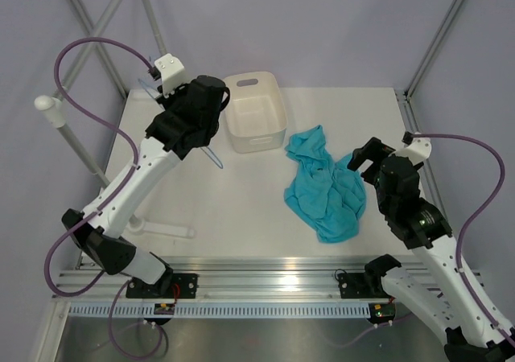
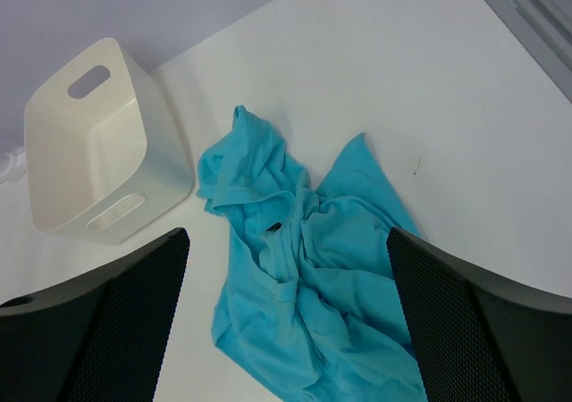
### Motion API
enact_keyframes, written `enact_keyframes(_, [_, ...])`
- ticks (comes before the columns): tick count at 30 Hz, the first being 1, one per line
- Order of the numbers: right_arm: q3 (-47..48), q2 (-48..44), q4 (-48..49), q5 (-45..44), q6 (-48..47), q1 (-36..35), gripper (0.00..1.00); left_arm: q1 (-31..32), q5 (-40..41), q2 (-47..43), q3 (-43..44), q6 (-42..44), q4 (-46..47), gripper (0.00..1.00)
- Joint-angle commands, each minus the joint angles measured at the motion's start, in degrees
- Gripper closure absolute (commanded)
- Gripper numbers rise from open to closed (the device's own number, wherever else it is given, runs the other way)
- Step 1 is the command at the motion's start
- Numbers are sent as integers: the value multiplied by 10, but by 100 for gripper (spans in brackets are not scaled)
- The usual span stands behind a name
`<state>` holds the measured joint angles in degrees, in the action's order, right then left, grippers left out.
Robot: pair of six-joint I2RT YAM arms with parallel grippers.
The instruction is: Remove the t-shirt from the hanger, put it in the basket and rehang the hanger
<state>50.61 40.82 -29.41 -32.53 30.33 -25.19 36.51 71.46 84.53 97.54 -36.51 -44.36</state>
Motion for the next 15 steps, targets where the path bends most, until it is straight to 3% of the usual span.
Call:
enact_keyframes(1, [26, -30, -27, -25, -24, -3, 0, -17, 82, 12, 28, 30, 75, 100])
enact_keyframes(7, [29, -46, -24, -15, -28, -3, 0, -39, 86, -8, -12, 140, 230, 100])
enact_keyframes(15, [22, -42, -14, 10, -26, -3, 0, -96, 48, 2, 23, 147, 241, 100])
